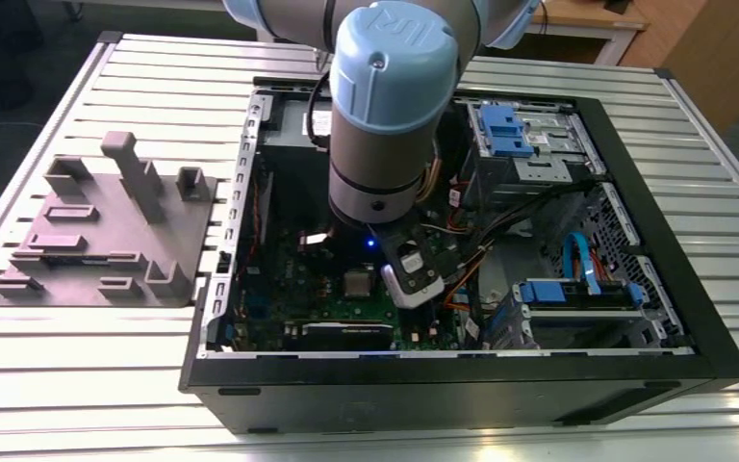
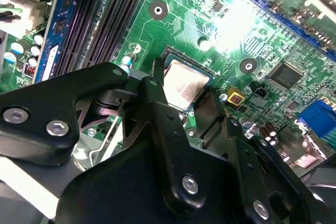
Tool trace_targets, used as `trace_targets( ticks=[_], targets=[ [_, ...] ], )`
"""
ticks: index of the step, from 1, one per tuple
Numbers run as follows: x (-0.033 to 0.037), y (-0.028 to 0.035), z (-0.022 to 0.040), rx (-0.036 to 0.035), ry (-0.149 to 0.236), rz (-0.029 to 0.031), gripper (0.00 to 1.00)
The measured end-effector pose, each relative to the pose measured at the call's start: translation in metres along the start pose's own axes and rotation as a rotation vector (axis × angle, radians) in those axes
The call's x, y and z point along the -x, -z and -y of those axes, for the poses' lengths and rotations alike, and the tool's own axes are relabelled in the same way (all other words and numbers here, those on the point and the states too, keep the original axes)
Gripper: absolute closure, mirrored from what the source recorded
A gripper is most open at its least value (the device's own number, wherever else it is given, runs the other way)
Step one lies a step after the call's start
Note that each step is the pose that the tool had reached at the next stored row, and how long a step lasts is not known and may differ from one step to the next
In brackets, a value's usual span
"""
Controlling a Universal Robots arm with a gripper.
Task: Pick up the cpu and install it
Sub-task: 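Place the cpu into insertion slot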
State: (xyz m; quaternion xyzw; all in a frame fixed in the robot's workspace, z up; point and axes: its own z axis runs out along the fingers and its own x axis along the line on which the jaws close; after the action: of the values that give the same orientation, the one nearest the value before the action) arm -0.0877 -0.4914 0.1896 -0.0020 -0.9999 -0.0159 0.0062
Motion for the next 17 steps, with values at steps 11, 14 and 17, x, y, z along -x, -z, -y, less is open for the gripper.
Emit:
trace_targets(
  ticks=[11,14,17],
  targets=[
    [-0.0003,-0.0023,-0.0023,-0.0001,-0.001,-0.0001,0.53],
    [-0.0002,-0.0029,-0.0024,0.0000,-0.001,-0.0001,0.53],
    [0.0001,-0.0032,-0.0023,0.0000,-0.001,-0.0001,0.53]
  ],
)
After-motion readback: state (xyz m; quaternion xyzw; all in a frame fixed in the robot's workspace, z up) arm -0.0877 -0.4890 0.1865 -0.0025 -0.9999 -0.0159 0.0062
